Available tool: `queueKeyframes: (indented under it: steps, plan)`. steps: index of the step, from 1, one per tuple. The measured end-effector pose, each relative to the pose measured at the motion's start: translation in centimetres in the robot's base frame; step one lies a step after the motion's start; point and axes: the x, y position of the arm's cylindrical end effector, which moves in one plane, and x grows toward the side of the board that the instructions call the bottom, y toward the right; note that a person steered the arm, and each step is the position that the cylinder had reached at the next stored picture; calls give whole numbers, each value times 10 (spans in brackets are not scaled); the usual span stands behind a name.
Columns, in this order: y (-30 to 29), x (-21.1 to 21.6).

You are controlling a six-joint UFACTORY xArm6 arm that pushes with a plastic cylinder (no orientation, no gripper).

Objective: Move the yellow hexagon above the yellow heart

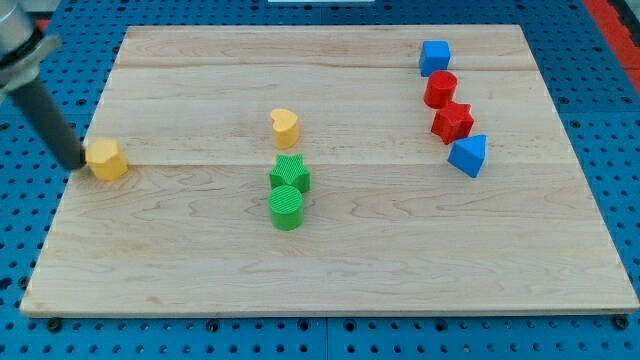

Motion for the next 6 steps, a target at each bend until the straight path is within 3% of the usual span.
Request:
queueKeyframes:
  steps: [1,2,3,4,5,6]
  plan:
    - [82,-24]
    - [49,-34]
    - [36,25]
    - [75,34]
    - [119,-26]
    - [162,-53]
